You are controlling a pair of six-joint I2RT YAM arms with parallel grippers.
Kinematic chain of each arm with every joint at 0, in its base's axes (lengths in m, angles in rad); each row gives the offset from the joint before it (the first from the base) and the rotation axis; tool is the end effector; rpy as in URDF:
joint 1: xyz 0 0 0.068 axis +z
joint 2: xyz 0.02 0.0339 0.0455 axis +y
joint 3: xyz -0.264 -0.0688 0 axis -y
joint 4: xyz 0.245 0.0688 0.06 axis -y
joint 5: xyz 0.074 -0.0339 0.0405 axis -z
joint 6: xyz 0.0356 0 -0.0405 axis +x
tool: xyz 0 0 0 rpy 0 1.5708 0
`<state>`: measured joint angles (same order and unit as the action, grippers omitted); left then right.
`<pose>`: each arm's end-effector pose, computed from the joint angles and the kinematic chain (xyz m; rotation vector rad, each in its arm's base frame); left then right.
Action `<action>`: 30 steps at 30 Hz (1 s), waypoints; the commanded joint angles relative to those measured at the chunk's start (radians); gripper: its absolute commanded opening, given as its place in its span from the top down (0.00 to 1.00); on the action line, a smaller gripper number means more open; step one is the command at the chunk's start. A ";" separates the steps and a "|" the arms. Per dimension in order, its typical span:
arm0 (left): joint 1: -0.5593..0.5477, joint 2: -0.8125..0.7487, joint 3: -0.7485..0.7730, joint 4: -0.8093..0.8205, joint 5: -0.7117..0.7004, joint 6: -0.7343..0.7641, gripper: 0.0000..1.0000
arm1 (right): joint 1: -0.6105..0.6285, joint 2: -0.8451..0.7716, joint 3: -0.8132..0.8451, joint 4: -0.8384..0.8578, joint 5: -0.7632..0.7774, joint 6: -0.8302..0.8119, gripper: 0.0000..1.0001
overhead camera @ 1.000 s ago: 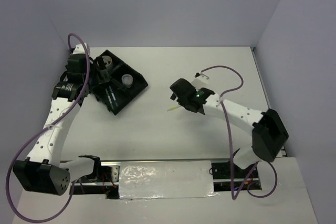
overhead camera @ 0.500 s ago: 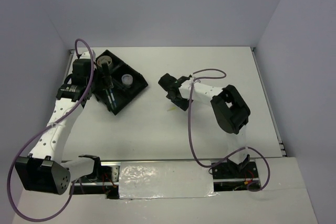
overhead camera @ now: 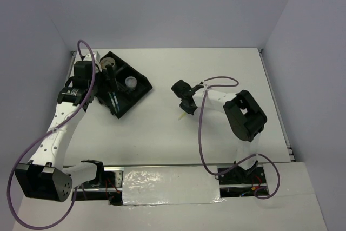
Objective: Sort the stationery into containers
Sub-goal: Pick up the pen from the center of the board, then place the pen in the storage box.
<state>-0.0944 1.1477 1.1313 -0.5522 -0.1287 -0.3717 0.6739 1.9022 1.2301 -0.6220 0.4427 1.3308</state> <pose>0.2490 -0.0190 0.3513 -0.3698 2.1049 -0.1363 0.2939 0.2152 0.1554 0.9240 2.4564 -0.0100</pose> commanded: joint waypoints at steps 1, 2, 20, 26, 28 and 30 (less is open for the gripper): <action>-0.001 0.004 -0.011 0.057 0.222 -0.024 0.01 | 0.022 -0.052 -0.121 0.199 -0.047 -0.144 1.00; -0.001 0.010 -0.022 0.064 0.303 -0.036 0.01 | 0.048 -0.080 -0.138 0.264 -0.071 -0.216 1.00; -0.194 -0.006 -0.447 0.726 0.818 -0.441 0.03 | 0.131 -0.451 -0.632 1.516 -1.030 -0.687 1.00; -0.197 -0.020 -0.459 0.723 0.815 -0.441 0.40 | 0.156 -0.454 -0.592 1.501 -1.013 -0.694 1.00; -0.199 -0.016 -0.455 0.715 0.816 -0.434 0.57 | 0.154 -0.459 -0.578 1.486 -0.994 -0.691 1.00; -0.199 -0.013 -0.453 0.707 0.819 -0.431 0.70 | 0.154 -0.459 -0.557 1.440 -0.969 -0.690 1.00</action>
<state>-0.2878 1.1515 0.6724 0.1322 0.6868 -0.8200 0.8204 1.4670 0.6041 0.7849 -0.5457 0.6594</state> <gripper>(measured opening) 0.343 0.039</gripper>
